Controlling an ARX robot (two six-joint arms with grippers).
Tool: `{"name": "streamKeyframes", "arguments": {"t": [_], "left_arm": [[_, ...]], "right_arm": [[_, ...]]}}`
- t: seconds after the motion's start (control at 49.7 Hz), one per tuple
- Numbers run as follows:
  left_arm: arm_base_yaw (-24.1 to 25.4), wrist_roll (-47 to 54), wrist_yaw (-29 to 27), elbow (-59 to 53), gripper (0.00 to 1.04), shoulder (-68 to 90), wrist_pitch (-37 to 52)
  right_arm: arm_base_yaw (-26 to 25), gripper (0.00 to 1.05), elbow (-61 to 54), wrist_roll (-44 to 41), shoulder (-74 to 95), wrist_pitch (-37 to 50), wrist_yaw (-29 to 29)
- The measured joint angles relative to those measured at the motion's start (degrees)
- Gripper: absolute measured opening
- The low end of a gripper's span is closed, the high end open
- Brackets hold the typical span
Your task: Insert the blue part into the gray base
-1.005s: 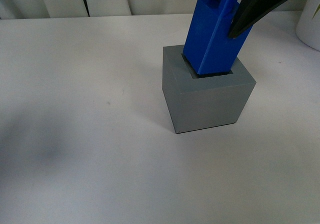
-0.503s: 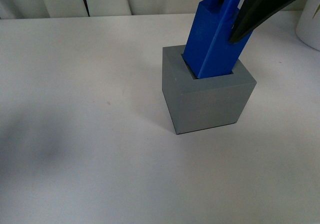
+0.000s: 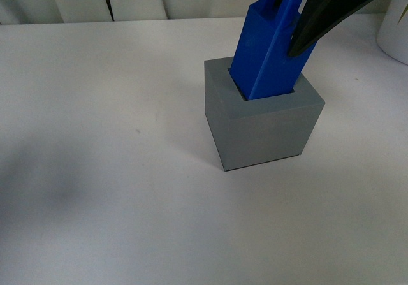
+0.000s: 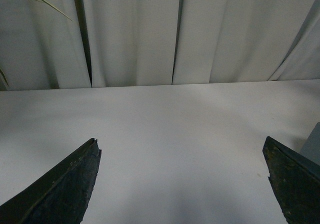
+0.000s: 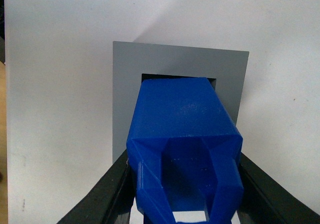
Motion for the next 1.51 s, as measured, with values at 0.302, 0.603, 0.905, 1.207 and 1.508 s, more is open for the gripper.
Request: {"name": "streamKeyframes", "arguments": {"t": [0.302, 0.603, 0.905, 1.207, 1.508], "left_arm": [[0.0, 0.0, 0.0, 0.0, 0.99, 0.0, 0.0], [0.0, 0.0, 0.0, 0.0, 0.99, 0.0, 0.0], [0.0, 0.0, 0.0, 0.0, 0.99, 0.0, 0.0], [0.0, 0.0, 0.0, 0.0, 0.99, 0.0, 0.0], [0.0, 0.0, 0.0, 0.0, 0.99, 0.0, 0.0]], "right_arm": [[0.3, 0.91, -0.4, 0.1, 0.4, 1.2, -2.4], [-2.5, 0.97, -3.9, 1.7, -1.8, 5.2, -6.9], [-8.9, 0.97, -18.5, 6.3, -14.4, 17.1, -16.6], [-19.4, 0.97, -53.0, 20.0, -40.3, 45.8, -30.9], [-22.5, 0.97, -78.4, 48.1, -58.1, 76.4, -30.2]]}}
